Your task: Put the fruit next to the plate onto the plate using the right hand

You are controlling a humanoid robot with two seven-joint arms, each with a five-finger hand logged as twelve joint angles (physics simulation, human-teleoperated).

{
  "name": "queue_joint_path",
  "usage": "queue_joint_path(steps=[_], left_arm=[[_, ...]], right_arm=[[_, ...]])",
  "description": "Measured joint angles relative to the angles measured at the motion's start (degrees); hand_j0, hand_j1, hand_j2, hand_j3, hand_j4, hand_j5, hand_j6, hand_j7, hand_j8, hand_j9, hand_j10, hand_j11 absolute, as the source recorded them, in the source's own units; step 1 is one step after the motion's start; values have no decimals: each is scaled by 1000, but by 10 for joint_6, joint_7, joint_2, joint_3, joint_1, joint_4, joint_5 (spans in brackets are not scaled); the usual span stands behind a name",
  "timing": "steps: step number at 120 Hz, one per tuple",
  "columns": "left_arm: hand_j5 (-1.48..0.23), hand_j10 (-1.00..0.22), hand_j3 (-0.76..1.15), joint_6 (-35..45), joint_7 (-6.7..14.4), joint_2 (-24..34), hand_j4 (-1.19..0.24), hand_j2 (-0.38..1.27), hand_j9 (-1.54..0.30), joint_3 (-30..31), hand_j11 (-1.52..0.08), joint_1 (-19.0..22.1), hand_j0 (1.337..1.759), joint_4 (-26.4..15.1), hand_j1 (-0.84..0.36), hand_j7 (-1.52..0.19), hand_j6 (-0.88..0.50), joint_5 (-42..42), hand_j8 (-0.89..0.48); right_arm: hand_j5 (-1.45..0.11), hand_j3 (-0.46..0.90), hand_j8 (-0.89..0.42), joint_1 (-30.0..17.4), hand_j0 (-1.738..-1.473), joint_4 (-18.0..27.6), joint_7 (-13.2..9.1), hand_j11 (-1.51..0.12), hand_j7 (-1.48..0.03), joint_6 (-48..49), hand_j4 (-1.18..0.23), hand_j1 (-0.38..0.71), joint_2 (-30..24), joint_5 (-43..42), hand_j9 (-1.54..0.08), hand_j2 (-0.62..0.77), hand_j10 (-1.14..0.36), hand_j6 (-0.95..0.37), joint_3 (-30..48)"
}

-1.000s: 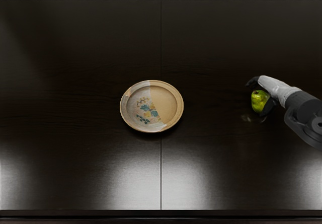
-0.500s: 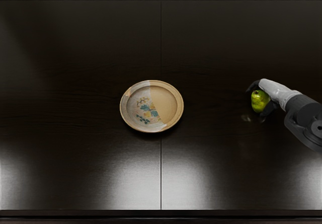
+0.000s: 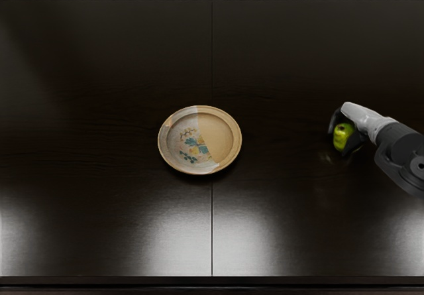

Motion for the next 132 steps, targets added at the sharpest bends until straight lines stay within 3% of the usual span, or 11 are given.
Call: queue_joint_path(steps=[17, 31, 39, 52, 84, 103, 132], left_arm=[[0, 0, 0, 0, 0, 0, 0, 0, 0, 0, 0, 0, 1658, 0, 349, 0, 0, 0, 0], [0, 0, 0, 0, 0, 0, 0, 0, 0, 0, 0, 0, 1658, 0, 349, 0, 0, 0, 0], [0, 0, 0, 0, 0, 0, 0, 0, 0, 0, 0, 0, 1658, 0, 349, 0, 0, 0, 0], [0, 0, 0, 0, 0, 0, 0, 0, 0, 0, 0, 0, 1658, 0, 349, 0, 0, 0, 0], [0, 0, 0, 0, 0, 0, 0, 0, 0, 0, 0, 0, 1658, 0, 349, 0, 0, 0, 0], [0, 0, 0, 0, 0, 0, 0, 0, 0, 0, 0, 0, 1658, 0, 349, 0, 0, 0, 0], [0, 0, 0, 0, 0, 0, 0, 0, 0, 0, 0, 0, 1658, 0, 349, 0, 0, 0, 0]], right_arm=[[-1156, 2, -289, 4, -1651, -1, 1, -1142, -1091, 1, -808, 207, 7, 4, -1140, 362, -345, -446, 4], [-1199, 0, -274, 17, -1652, -2, 1, -1179, -1110, 5, -808, 179, 10, 6, -1182, 249, -321, -443, 8], [-1209, 1, -265, 27, -1652, -1, 2, -1180, -1117, 7, -813, 200, 11, 16, -1185, 371, -337, -452, 8], [-1235, 2, -243, 49, -1652, 0, 2, -1190, -1124, 20, -803, 246, 11, 30, -1196, 443, -317, -419, 9], [-1272, 3, -249, 109, -1654, 2, -8, -1216, -1132, 55, -802, 240, 34, 63, -1231, 441, -313, -410, 8], [-1307, 0, -234, 134, -1655, -3, -14, -1219, -1133, 71, -785, 286, 63, 78, -1266, 560, -292, -416, 8], [-1276, 1, -286, 152, -1656, -13, -26, -1215, -1134, 74, -804, 279, 110, 81, -1237, 597, -364, -432, 8]])
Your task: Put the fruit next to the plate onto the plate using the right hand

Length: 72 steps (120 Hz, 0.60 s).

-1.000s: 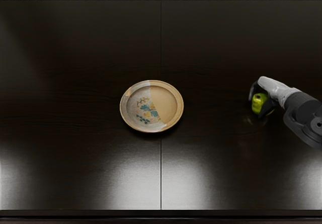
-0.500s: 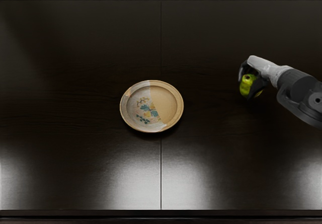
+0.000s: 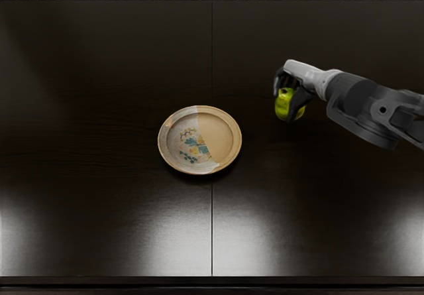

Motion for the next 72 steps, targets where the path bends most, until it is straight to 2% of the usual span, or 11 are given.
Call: queue_joint_path(steps=[16, 42, 72], left_arm=[[0, 0, 0, 0, 0, 0, 0, 0, 0, 0, 0, 0, 1658, 0, 349, 0, 0, 0, 0], [0, 0, 0, 0, 0, 0, 0, 0, 0, 0, 0, 0, 1658, 0, 349, 0, 0, 0, 0], [0, 0, 0, 0, 0, 0, 0, 0, 0, 0, 0, 0, 1658, 0, 349, 0, 0, 0, 0]], right_arm=[[-1246, 0, -315, 6, -1656, -9, -3, -1189, -1134, 1, -820, 269, 25, -1, -1201, 586, -441, -452, 0], [-1213, 0, -367, 12, -1656, -31, -5, -1149, -1134, 10, -838, 266, 70, 0, -1169, 618, -465, -501, 1], [-1214, 0, -345, 21, -1657, -43, -14, -1145, -1134, 11, -839, 267, 120, 2, -1167, 597, -476, -485, 1]])
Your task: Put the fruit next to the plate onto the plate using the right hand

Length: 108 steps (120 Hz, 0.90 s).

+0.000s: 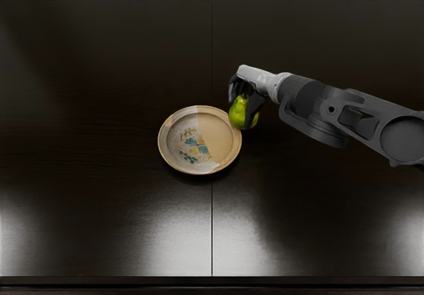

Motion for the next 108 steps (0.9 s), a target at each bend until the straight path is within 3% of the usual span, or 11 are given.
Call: queue_joint_path(steps=[12, 26, 37, 45, 50, 82, 84, 95, 108], left_arm=[[0, 0, 0, 0, 0, 0, 0, 0, 0, 0, 0, 0, 1658, 0, 349, 0, 0, 0, 0], [0, 0, 0, 0, 0, 0, 0, 0, 0, 0, 0, 0, 1658, 0, 349, 0, 0, 0, 0], [0, 0, 0, 0, 0, 0, 0, 0, 0, 0, 0, 0, 1658, 0, 349, 0, 0, 0, 0], [0, 0, 0, 0, 0, 0, 0, 0, 0, 0, 0, 0, 1658, 0, 349, 0, 0, 0, 0], [0, 0, 0, 0, 0, 0, 0, 0, 0, 0, 0, 0, 1658, 0, 349, 0, 0, 0, 0], [0, 0, 0, 0, 0, 0, 0, 0, 0, 0, 0, 0, 1658, 0, 349, 0, 0, 0, 0], [0, 0, 0, 0, 0, 0, 0, 0, 0, 0, 0, 0, 1658, 0, 349, 0, 0, 0, 0], [0, 0, 0, 0, 0, 0, 0, 0, 0, 0, 0, 0, 1658, 0, 349, 0, 0, 0, 0], [0, 0, 0, 0, 0, 0, 0, 0, 0, 0, 0, 0, 1658, 0, 349, 0, 0, 0, 0]], right_arm=[[-1216, 1, -341, 1, -1657, -8, -1, -1151, -1134, -1, -838, 282, 22, 1, -1171, 588, -482, -465, 0], [-1188, 0, -377, 1, -1658, -20, 0, -1160, -1134, -3, -851, 306, 46, 1, -1164, 696, -582, -494, 0], [-1204, 1, -409, 1, -1658, -29, 0, -1189, -1134, -2, -843, 288, 61, 2, -1189, 611, -603, -506, 0], [-1186, 0, -441, 2, -1658, -35, 0, -1184, -1134, -2, -851, 316, 72, 1, -1184, 715, -649, -531, 0], [-1180, 0, -455, 2, -1658, -40, 0, -1185, -1134, -2, -853, 296, 79, 0, -1184, 606, -673, -545, 0], [-1166, 0, -464, 1, -1658, -52, 1, -1188, -1131, -4, -855, 281, 95, 1, -1175, 606, -715, -565, -3], [-1138, 0, -462, 1, -1658, -52, 1, -1160, -1104, -4, -835, 277, 95, 1, -1146, 610, -705, -561, -3], [-788, 0, -343, 0, -1658, -53, 3, -802, -766, -18, -580, 99, 98, 3, -793, 362, -500, -405, 3], [-487, 0, -220, -1, -1658, -53, 5, -495, -474, -26, -359, -65, 99, 7, -490, 210, -312, -257, 5]])
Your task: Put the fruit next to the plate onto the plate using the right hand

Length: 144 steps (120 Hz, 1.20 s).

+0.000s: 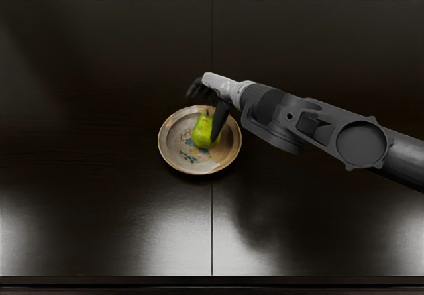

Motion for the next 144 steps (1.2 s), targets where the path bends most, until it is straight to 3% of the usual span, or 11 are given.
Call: queue_joint_path(steps=[25, 45, 111, 144], left_arm=[[0, 0, 0, 0, 0, 0, 0, 0, 0, 0, 0, 0, 1658, 0, 349, 0, 0, 0, 0], [0, 0, 0, 0, 0, 0, 0, 0, 0, 0, 0, 0, 1658, 0, 349, 0, 0, 0, 0], [0, 0, 0, -1, 0, 0, 0, 0, 0, 0, 0, 0, 1658, -1, 349, 0, 0, 0, 0], [0, 0, 0, -4, 0, 0, 0, 0, 0, -2, 0, -16, 1658, -5, 349, 0, 0, 2, 0]], right_arm=[[-209, 0, -106, -1, -1658, -1, 3, -212, -204, -2, -156, -216, -3, 11, -210, 72, -139, -120, 3], [-118, 0, -67, 4, -1658, 16, 3, -119, -115, 30, -89, -268, -50, 102, -118, 28, -81, -74, 26], [-47, 0, -36, -11, -1658, 20, 3, -47, -47, 340, -37, -308, -308, 470, -47, -4, -36, -37, 101], [-42, 0, -33, -27, -1658, 11, 2, -42, -42, 370, -33, -311, -363, 521, -42, -5, -33, -34, 102]])
